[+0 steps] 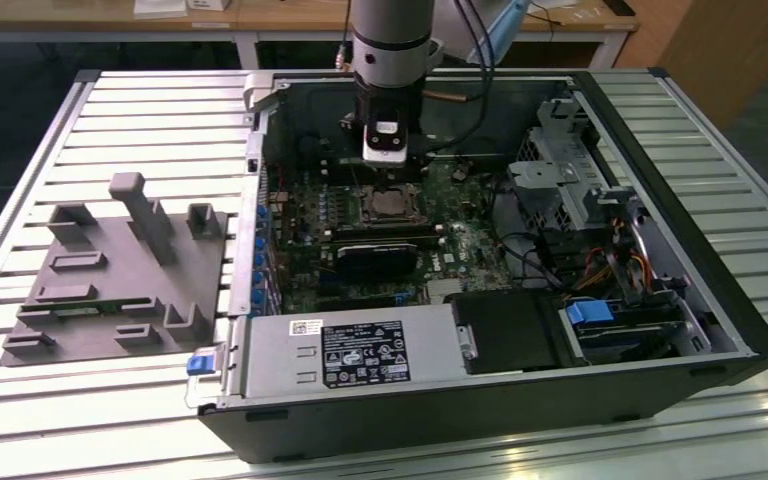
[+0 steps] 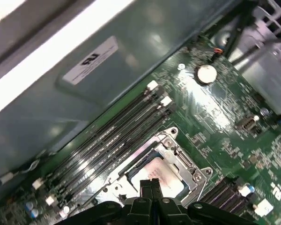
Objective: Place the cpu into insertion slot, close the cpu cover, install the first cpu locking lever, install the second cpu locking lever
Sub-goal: 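Close the cpu cover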
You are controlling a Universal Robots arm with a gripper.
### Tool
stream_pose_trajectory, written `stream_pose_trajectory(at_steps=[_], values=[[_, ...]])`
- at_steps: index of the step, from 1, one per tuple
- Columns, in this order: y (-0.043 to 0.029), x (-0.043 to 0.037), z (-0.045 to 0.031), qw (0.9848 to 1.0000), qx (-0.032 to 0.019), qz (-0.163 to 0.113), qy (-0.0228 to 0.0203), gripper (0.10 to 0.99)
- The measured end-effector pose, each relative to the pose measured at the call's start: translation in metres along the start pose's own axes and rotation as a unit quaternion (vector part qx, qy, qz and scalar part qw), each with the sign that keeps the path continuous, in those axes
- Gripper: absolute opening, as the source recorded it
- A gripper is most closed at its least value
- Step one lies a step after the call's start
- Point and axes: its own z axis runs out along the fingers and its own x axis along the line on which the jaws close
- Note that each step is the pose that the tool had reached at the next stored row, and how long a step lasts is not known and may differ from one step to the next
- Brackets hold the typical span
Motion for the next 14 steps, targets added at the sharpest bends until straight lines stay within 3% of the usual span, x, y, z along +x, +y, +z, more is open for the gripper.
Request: stream_pose_trajectory(at_steps=[1, 7, 11, 14], values=[[0.0, 0.0, 0.0, 0.9997, 0.0006, -0.023, 0.0013, 0.102], [0.0, 0.0, 0.0001, 0.997, 0.0031, -0.077, 0.0036, 0.102], [0.0, 0.0, 0.0002, 0.9935, 0.0043, -0.113, 0.0055, 0.102], [0.0, 0.0, 0.0003, 0.99, 0.0051, -0.141, 0.0069, 0.102]])
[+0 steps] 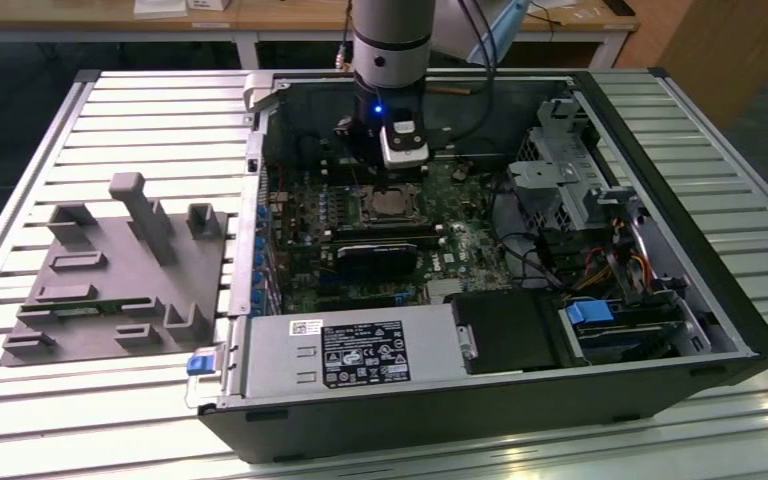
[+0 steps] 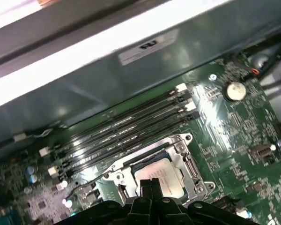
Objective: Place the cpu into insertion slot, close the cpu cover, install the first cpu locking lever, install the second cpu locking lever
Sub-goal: 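Close the cpu cover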
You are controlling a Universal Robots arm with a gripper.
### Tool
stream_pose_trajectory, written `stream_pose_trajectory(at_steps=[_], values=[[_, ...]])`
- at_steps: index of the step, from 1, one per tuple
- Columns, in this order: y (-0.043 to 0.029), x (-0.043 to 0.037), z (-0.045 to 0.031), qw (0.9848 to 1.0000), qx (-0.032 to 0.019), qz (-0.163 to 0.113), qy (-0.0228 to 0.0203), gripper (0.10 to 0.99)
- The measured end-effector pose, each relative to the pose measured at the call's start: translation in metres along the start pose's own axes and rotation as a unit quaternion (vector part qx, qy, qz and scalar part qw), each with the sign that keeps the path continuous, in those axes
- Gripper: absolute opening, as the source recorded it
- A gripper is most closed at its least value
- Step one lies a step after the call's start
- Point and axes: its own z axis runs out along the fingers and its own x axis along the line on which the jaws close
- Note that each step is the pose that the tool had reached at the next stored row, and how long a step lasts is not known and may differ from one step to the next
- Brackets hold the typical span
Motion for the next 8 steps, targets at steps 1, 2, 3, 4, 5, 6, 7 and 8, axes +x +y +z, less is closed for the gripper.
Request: stream_pose_trajectory(at_steps=[1, 2, 3, 4, 5, 6, 7, 8], values=[[0.0, 0.0, 0.0001, 1.0, 0.0003, -0.009, 0.0005, 0.102], [0.0, 0.0, 0.0001, 0.9998, 0.0006, -0.018, 0.0009, 0.102], [0.0, 0.0, 0.0001, 0.9996, 0.0009, -0.027, 0.0014, 0.102], [0.0, 0.0, 0.0002, 0.9994, 0.0012, -0.036, 0.0018, 0.102], [0.0, 0.0, 0.0003, 0.999, 0.0015, -0.046, 0.0023, 0.102], [0.0, 0.0, 0.0003, 0.9985, 0.0019, -0.055, 0.0028, 0.102], [0.0, 0.0, 0.0004, 0.998, 0.0024, -0.064, 0.0031, 0.102], [0.0, 0.0, 0.0004, 0.9973, 0.003, -0.073, 0.0035, 0.102]])
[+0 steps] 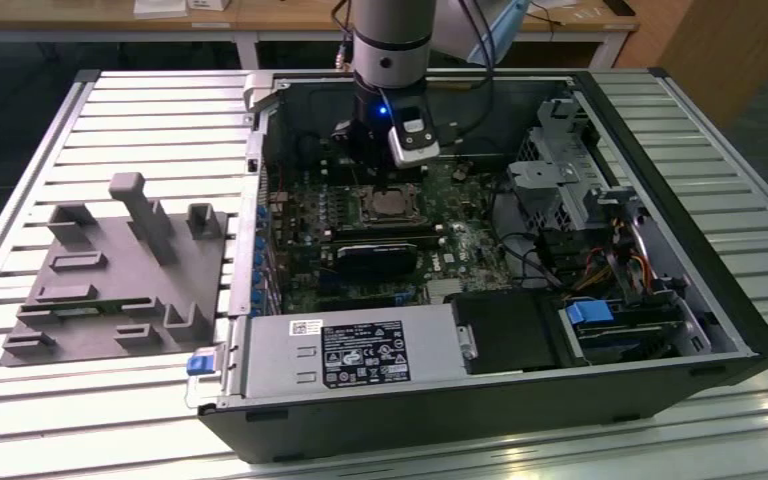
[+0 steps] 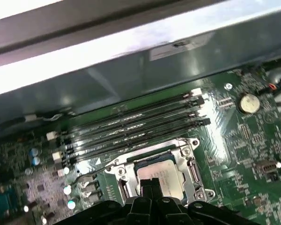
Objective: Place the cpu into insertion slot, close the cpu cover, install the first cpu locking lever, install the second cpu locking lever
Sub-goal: 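Close the cpu cover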
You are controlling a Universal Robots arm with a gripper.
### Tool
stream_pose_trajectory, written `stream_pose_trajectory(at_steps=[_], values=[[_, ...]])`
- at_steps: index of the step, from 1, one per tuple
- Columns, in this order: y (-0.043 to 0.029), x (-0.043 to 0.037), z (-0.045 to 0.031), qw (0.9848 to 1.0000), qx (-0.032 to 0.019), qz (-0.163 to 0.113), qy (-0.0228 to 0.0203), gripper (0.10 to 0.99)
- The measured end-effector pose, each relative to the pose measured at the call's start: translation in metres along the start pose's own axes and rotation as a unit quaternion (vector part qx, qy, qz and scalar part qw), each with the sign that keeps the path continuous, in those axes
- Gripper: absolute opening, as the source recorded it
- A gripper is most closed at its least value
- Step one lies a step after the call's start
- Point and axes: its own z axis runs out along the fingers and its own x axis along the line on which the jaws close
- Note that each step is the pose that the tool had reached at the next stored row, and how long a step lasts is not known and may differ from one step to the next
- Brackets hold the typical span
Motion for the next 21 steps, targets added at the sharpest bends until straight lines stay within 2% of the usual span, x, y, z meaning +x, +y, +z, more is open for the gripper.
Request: stream_pose_trajectory(at_steps=[5, 10, 18, 21], values=[[0.0, 0.0, 0.0004, 0.999, 0.0007, -0.046, 0.0025, 0.102], [-0.0001, 0.0, 0.0009, 0.996, 0.0008, -0.089, 0.0051, 0.102], [0.0002, 0.0, -0.0028, 0.9953, 0.0006, -0.096, 0.0054, 0.102], [0.0016, -0.0048, -0.0028, 0.9953, 0.0008, -0.097, 0.0063, 0.102]])
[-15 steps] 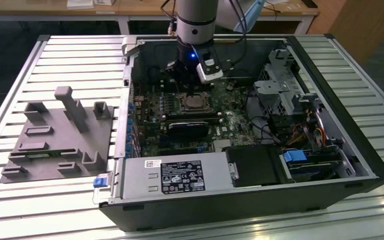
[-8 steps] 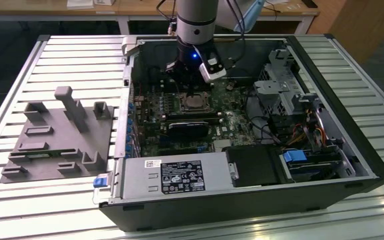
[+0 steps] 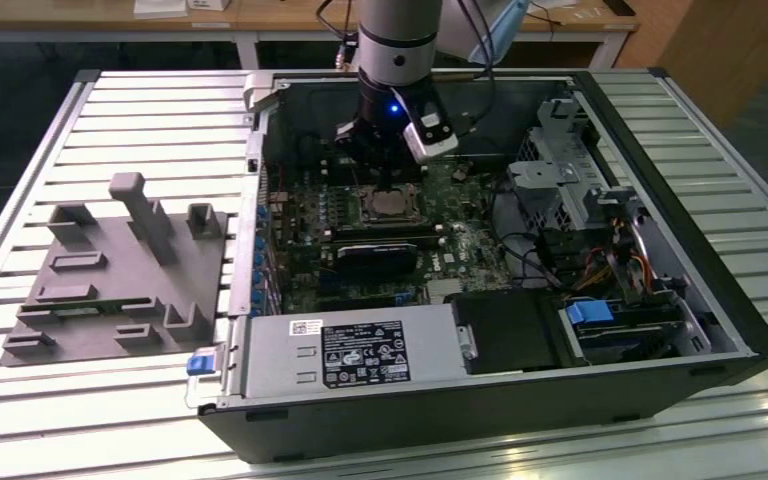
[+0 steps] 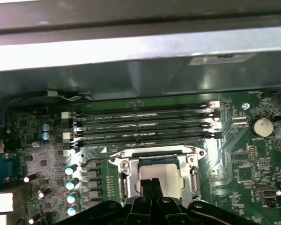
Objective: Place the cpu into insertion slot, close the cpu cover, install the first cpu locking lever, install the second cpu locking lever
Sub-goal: 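Close the cpu cover, then install the first cpu locking lever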
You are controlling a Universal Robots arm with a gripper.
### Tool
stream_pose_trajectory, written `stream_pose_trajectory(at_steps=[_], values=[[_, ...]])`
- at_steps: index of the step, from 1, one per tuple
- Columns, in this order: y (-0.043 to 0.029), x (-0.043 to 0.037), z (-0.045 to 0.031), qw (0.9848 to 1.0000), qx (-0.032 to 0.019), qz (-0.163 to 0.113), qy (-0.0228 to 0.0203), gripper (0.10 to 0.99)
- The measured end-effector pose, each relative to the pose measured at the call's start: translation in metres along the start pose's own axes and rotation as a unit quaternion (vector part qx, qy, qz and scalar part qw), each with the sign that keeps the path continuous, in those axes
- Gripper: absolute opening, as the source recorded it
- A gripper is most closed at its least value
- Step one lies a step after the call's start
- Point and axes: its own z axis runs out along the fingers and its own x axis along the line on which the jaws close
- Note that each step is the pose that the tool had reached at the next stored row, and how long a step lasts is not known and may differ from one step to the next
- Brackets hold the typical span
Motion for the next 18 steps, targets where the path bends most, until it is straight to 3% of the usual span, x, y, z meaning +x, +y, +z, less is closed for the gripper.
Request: stream_pose_trajectory(at_steps=[5, 10, 18], values=[[0.0006, -0.0058, -0.0019, 1.0, 0.0003, 0.0, 0.0022, 0.102], [0.0013, -0.0058, -0.013, 1.0, 0.0002, -0.001, 0.0022, 0.102], [0.0014, -0.0058, -0.014, 1.0, 0.0002, -0.001, 0.0022, 0.102]])
